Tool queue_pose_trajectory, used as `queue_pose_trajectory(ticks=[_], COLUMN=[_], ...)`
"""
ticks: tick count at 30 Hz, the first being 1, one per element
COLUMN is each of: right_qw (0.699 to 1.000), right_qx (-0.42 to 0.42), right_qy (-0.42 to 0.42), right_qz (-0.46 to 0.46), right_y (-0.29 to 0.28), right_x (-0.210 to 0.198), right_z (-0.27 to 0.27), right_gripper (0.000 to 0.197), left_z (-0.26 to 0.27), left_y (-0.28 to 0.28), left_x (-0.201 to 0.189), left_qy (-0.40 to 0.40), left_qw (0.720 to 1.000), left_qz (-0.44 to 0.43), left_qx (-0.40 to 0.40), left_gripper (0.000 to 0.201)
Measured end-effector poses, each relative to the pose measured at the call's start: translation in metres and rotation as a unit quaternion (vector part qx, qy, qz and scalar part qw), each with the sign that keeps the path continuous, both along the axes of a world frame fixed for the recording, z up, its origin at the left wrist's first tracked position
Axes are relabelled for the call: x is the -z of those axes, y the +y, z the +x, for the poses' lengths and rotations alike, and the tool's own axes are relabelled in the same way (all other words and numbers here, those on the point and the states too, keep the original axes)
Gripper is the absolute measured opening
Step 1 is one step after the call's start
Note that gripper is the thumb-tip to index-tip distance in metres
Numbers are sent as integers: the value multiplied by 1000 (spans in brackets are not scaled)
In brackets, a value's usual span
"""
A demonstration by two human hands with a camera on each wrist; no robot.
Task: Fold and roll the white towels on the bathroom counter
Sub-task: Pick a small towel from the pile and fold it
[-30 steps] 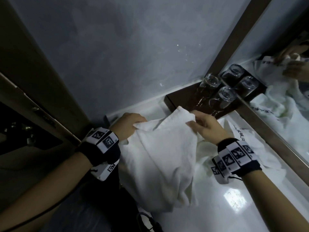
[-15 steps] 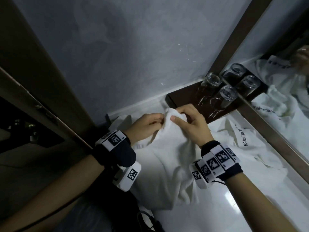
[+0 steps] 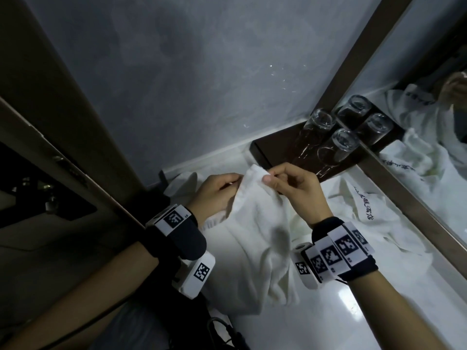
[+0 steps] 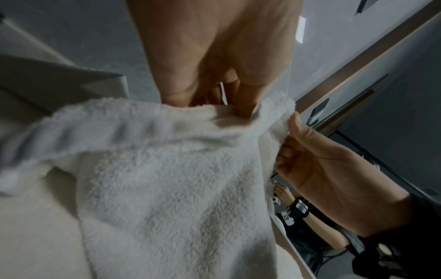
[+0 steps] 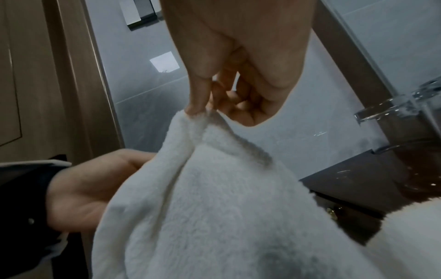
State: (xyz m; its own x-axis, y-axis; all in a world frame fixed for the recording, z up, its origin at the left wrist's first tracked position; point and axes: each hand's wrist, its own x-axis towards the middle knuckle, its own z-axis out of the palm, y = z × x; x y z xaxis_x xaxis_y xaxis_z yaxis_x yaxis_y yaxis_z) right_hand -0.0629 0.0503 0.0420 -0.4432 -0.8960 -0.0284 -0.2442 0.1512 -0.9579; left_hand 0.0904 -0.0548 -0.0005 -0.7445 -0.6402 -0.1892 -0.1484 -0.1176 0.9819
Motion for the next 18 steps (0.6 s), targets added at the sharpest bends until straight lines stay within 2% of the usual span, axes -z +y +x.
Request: queue_pose_trajectory(ticks=[6,8,12,15,18], right_qw=[997,999,998,1000,998], right_qx=[18,15,-17,-6,41], right_qy=[72,42,52,12,0], right_qz=[-13,0,28,-17,-54], right_y=[3,4,2,1,-1], right_x=[6,7,6,4,5], right_z=[4,6,9,12,11], right_gripper=[9,14,15,3,4], left_z=[-4,-4,-2,-1,1], left_y=[5,3,6,10,12], left_x=[1,0,-5,-5,-3], left_qy=[-26,-36,-12,3,18], left_qw=[996,992,989,993,992], left_qz=[-77,-108,-146,-120,-122], left_qx=[-43,-49,-29,-2,2], left_gripper=[33,31,20,20,21])
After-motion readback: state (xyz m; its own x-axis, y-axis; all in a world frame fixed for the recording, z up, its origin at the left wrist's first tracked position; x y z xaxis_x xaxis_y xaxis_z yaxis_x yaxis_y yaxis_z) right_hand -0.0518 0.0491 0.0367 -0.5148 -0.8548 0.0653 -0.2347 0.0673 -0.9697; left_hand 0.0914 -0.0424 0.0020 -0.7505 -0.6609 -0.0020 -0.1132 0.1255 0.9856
